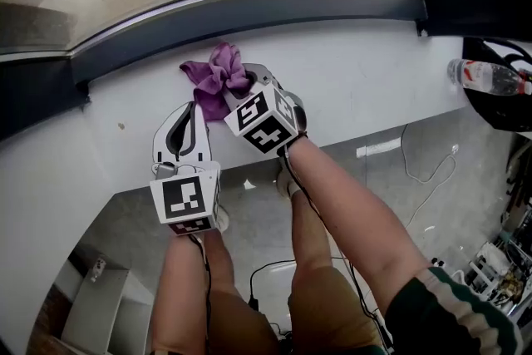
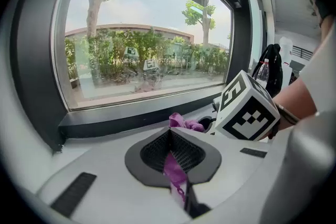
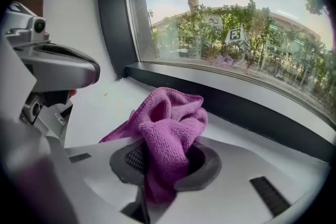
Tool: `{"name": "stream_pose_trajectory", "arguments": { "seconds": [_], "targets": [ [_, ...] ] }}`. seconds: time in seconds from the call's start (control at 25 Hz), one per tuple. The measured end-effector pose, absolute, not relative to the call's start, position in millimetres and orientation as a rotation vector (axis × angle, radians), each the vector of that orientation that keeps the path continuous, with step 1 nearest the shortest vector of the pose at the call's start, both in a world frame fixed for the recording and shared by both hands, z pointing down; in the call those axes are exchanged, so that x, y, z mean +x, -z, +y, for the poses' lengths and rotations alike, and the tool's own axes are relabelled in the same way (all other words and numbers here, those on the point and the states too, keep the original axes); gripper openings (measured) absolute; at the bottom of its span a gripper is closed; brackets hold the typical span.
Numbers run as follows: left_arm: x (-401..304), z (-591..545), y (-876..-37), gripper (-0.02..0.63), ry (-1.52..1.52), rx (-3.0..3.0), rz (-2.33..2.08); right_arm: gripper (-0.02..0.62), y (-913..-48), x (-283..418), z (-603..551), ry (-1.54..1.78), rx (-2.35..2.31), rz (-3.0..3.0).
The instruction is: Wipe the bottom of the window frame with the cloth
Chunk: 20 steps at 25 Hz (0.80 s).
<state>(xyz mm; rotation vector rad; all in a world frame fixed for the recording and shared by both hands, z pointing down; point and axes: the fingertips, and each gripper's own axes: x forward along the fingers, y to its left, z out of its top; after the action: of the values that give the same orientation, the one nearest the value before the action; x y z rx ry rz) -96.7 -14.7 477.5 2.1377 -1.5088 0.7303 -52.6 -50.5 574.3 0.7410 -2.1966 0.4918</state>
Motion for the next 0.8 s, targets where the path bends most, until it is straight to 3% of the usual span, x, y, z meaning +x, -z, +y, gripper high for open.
{"name": "stream_pose_trajectory", "arguments": {
  "seconds": [0.8],
  "targets": [
    [66.2, -34.5, -482.7, 0.009, -0.760, 2.297, -1.328, 0.106, -576.0, 132.4, -70.3, -0.530, 0.929, -2.123]
  ]
}}
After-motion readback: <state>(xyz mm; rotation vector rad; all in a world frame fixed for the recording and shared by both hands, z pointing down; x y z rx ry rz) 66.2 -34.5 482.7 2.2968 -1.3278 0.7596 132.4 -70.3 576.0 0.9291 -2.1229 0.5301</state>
